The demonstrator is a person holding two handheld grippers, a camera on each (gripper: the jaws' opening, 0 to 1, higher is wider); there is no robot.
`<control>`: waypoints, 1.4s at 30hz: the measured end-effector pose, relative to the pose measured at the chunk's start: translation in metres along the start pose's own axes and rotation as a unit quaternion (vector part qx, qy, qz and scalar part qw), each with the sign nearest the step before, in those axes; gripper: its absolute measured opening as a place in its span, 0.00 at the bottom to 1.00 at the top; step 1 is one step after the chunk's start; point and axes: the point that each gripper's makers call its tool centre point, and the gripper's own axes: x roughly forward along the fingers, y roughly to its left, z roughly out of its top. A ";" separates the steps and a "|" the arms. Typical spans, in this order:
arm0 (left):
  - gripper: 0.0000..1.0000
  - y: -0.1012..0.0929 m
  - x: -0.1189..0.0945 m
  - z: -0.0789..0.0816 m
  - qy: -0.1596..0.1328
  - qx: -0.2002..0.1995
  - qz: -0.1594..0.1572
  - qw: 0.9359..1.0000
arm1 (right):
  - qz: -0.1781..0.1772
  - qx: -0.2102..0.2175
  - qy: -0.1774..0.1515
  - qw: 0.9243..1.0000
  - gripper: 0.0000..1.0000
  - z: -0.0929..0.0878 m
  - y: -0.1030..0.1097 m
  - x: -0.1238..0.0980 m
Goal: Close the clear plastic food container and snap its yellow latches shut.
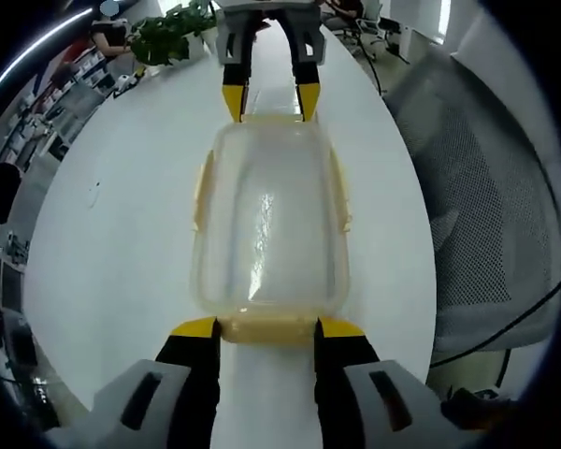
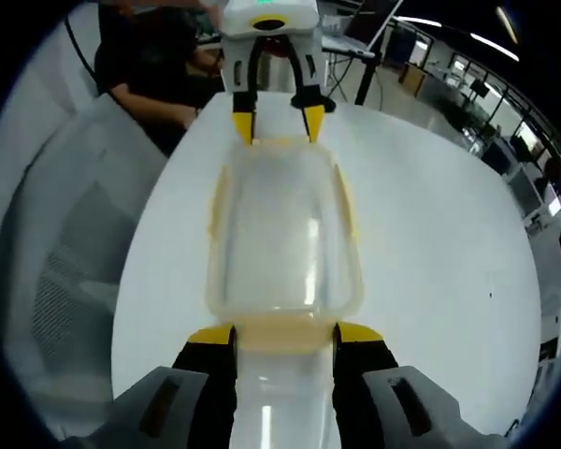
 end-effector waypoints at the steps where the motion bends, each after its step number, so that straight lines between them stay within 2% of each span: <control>1: 0.38 0.000 0.000 0.001 0.000 0.000 0.000 1.000 | 0.000 0.001 -0.001 1.000 0.38 0.000 0.001 -0.001; 17: 0.38 -0.011 -0.002 0.036 -0.011 0.004 0.010 1.000 | -0.011 -0.001 0.009 1.000 0.38 -0.023 0.011 -0.028; 42: 0.38 -0.013 0.016 0.093 -0.017 0.017 0.007 1.000 | -0.017 0.013 0.026 0.999 0.38 -0.072 0.018 -0.065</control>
